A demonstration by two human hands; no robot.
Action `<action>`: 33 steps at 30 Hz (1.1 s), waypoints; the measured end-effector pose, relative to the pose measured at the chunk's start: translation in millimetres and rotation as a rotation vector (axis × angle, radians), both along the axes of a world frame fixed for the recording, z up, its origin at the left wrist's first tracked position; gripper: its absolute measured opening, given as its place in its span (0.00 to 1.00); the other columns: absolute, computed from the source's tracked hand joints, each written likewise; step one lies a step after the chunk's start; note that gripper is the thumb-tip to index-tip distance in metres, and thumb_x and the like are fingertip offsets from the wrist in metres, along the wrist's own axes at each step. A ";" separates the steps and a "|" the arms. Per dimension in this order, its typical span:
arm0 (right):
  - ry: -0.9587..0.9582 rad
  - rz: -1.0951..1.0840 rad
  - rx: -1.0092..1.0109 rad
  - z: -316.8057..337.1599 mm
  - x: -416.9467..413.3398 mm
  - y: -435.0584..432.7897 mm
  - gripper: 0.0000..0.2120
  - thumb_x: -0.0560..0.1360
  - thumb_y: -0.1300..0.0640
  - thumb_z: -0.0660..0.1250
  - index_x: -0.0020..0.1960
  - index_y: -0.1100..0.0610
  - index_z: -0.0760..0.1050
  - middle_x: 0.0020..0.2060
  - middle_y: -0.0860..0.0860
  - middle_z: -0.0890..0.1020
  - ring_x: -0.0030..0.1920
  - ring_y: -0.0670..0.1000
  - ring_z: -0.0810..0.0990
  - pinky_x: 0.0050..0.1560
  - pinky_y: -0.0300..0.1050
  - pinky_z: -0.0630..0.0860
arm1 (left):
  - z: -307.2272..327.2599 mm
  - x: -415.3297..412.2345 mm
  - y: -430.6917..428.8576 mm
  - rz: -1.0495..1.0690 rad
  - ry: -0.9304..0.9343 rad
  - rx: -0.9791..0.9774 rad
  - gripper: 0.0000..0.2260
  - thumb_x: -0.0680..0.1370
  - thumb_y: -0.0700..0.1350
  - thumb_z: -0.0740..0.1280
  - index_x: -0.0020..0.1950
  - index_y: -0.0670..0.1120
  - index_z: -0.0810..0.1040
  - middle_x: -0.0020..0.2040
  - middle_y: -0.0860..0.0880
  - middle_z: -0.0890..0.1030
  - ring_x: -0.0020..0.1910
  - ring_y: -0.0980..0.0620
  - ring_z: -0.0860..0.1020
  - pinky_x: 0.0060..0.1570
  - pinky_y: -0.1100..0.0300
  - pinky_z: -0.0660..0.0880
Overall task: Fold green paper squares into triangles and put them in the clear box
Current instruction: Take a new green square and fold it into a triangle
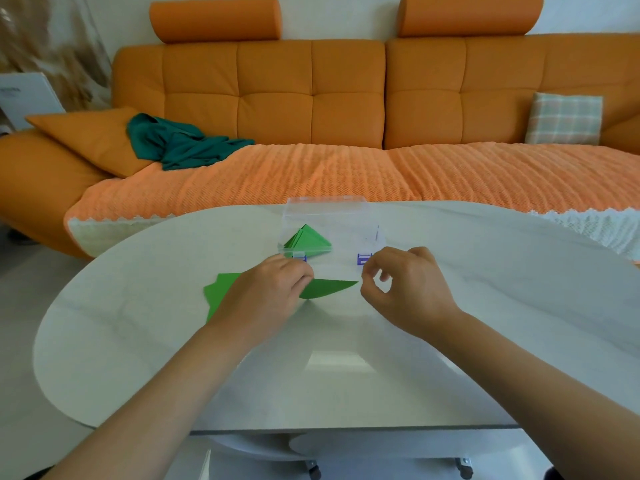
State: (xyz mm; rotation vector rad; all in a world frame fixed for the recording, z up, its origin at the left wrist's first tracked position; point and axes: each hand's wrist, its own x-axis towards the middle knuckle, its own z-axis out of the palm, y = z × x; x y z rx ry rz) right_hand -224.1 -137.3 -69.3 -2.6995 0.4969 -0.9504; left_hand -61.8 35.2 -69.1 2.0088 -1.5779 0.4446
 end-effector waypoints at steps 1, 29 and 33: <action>-0.016 0.033 -0.004 1.2 1.0 3.5 0.07 0.72 0.47 0.63 0.46 0.47 0.78 0.40 0.39 0.81 0.38 0.41 0.77 0.53 0.45 0.69 | -0.2 -3.7 -0.5 -0.011 0.010 0.001 0.11 0.80 0.47 0.59 0.46 0.47 0.80 0.40 0.51 0.80 0.42 0.50 0.77 0.37 0.50 0.77; -0.097 0.148 -0.116 6.1 4.4 5.8 0.07 0.76 0.54 0.65 0.43 0.49 0.81 0.38 0.40 0.82 0.32 0.45 0.76 0.49 0.46 0.69 | 11.9 22.9 18.4 -0.052 -0.082 -0.008 0.08 0.75 0.42 0.64 0.41 0.46 0.82 0.32 0.50 0.79 0.32 0.49 0.76 0.31 0.52 0.76; -0.105 0.118 -0.088 4.5 5.2 2.6 0.06 0.76 0.56 0.66 0.42 0.50 0.80 0.37 0.42 0.83 0.31 0.46 0.75 0.47 0.48 0.70 | 11.6 34.6 26.6 0.028 -0.042 0.028 0.11 0.76 0.47 0.60 0.42 0.47 0.81 0.34 0.51 0.80 0.34 0.50 0.76 0.33 0.51 0.77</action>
